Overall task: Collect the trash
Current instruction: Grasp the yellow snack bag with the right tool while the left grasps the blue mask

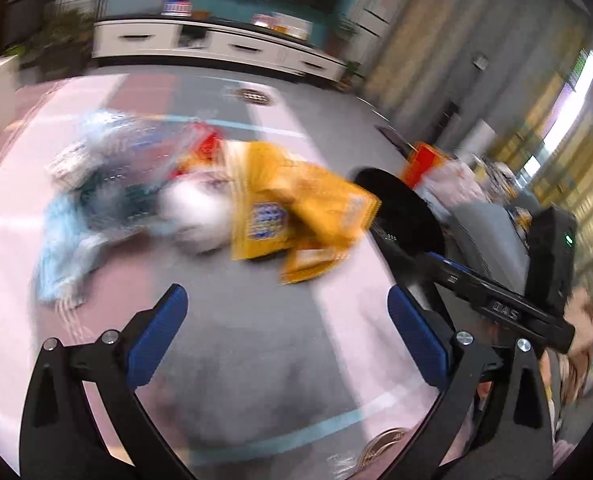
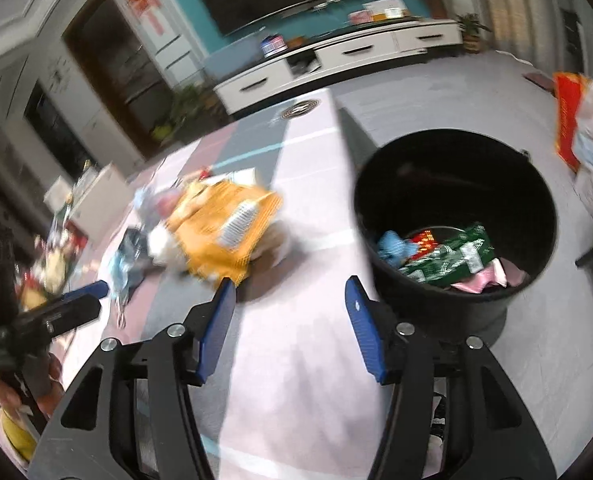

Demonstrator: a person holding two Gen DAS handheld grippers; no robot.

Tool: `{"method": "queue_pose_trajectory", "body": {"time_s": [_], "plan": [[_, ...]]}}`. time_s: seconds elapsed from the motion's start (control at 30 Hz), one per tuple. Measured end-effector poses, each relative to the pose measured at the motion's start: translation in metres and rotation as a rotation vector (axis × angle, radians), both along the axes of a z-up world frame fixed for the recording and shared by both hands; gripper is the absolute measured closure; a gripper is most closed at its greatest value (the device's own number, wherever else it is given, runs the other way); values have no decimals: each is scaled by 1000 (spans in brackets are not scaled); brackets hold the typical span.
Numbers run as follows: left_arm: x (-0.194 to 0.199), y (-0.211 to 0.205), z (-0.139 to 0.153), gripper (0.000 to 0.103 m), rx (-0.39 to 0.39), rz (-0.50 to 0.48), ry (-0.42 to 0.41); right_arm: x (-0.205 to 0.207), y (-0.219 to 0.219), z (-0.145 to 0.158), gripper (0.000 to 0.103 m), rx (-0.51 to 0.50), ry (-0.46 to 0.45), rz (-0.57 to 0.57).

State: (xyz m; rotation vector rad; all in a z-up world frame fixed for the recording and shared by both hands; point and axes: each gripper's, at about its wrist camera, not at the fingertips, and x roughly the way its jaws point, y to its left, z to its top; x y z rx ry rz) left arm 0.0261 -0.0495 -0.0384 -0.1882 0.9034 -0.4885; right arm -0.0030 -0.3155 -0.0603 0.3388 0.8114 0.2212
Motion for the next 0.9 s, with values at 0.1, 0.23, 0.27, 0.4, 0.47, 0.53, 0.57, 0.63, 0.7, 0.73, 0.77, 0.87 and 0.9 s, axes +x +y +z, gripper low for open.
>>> {"method": "queue_pose_trajectory", "body": {"time_s": [0.1,0.23,0.27,0.4,0.47,0.53,0.57,0.63,0.7,0.73,0.77,0.87,0.9], "plan": [[-6,49,-2,3,6,154,-26,5,26,2,47,-51,-2,47],[-8,89,-7,3,-91,229,-34,11,52,8,47,-143,-31,77],[-8,94,-9,3,-94,237,-37,13,57,9,47,-167,-42,87],[-14,103,-21,3,-61,173,-66,25,85,13,47,-311,-95,136],[-7,106,-28,3,-44,157,0,30,94,11,47,-361,-108,151],[-1,118,-34,3,-57,213,30,39,101,9,47,-407,-112,160],[2,122,-35,3,-53,250,28,43,104,8,47,-425,-116,163],[11,125,-36,3,-10,306,13,51,111,5,47,-459,-124,172],[19,122,-39,3,41,311,-5,57,116,3,47,-486,-132,185],[25,118,-40,3,66,301,-14,59,117,2,47,-498,-138,191],[29,117,-41,3,85,299,-22,61,119,1,47,-513,-142,195],[45,113,-43,3,140,305,-35,69,121,-2,47,-546,-155,209],[48,114,-45,3,147,308,-31,71,121,-3,47,-551,-152,212]]}}
